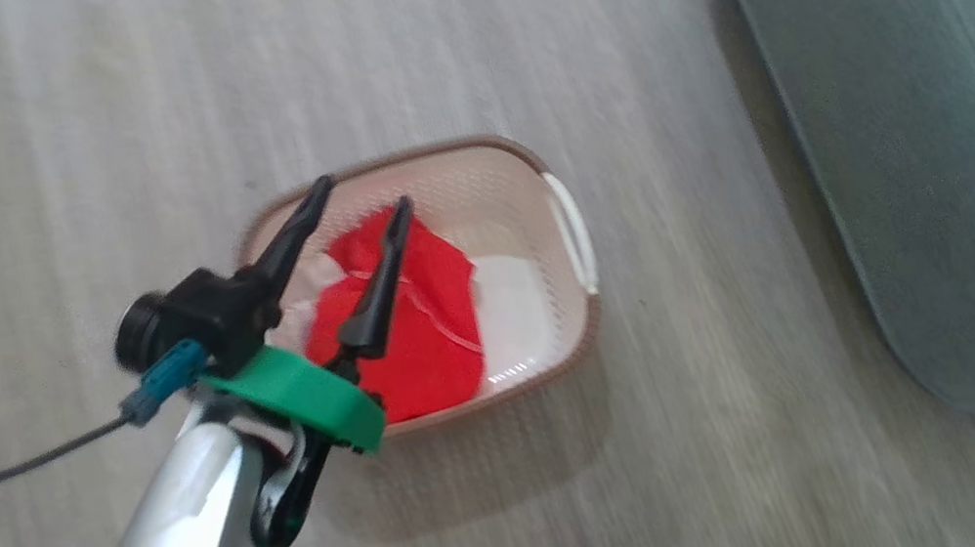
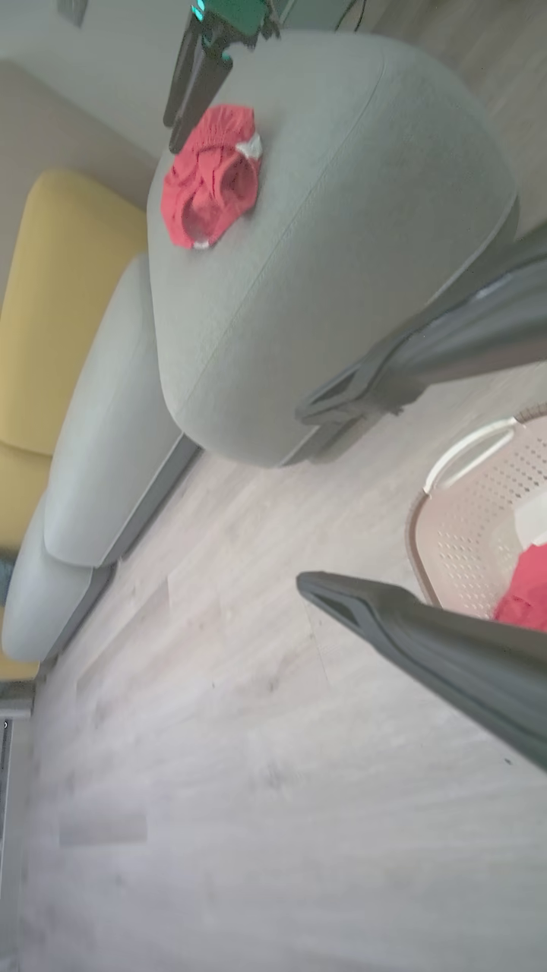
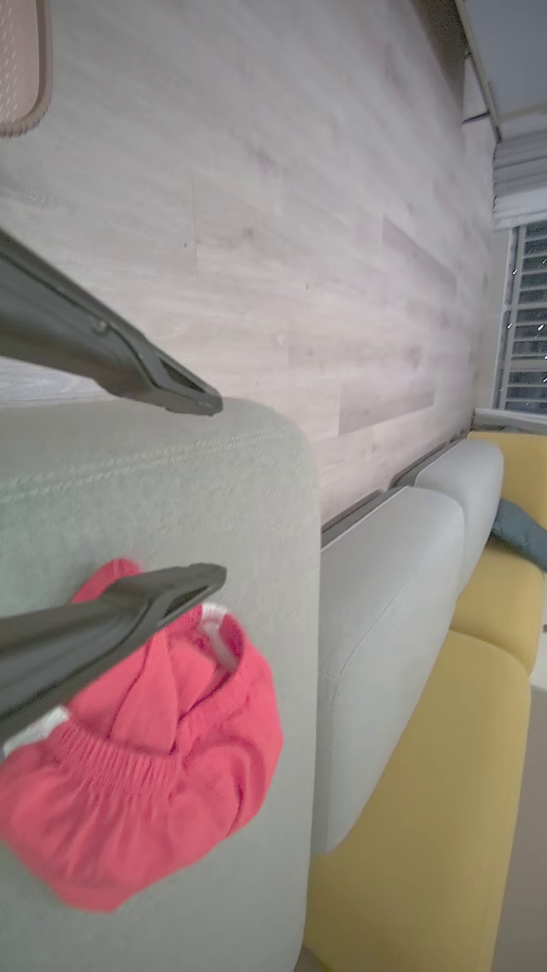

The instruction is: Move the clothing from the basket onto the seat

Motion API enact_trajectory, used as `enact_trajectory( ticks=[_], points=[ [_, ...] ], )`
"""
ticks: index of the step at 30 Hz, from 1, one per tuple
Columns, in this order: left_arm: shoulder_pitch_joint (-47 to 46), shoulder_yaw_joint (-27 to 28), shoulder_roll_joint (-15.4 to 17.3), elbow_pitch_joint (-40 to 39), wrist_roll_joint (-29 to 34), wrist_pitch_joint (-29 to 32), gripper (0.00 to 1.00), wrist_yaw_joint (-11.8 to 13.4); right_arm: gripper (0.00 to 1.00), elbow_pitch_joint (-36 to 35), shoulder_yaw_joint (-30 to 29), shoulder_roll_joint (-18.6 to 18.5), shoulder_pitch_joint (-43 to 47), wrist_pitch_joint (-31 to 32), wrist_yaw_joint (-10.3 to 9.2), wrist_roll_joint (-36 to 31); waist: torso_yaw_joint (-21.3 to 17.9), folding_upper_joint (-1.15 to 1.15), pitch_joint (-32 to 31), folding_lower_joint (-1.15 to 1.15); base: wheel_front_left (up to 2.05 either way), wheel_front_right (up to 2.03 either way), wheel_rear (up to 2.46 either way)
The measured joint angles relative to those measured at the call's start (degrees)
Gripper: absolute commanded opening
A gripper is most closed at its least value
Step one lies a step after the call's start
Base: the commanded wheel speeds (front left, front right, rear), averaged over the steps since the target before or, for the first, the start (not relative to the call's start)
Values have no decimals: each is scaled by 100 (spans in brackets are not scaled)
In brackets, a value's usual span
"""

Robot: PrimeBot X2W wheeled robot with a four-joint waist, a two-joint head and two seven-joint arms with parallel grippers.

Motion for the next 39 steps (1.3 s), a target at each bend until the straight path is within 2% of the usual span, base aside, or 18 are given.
enact_trajectory(
  ticks=[10,15,20,28,39],
  points=[
    [564,1261,-271,546,445,0,100,1,100,-509,938,278,274,0,0,372,800,0,-730,0,0,0,0],
    [708,2086,-450,709,795,0,100,2,100,-459,1417,497,277,0,0,489,1076,0,-1045,0,0,0,0],
    [856,2640,-634,762,1135,0,100,3,100,-314,1740,630,297,0,0,592,1246,0,-1293,0,0,0,0],
    [1138,3083,-808,773,1474,0,100,2,100,-258,1880,865,660,0,0,621,1252,0,-1585,0,0,0,0],
    [1685,3356,-955,655,1642,0,100,1,100,-343,1697,991,1095,0,-1,604,916,0,-1877,0,0,0,0]
  ],
)
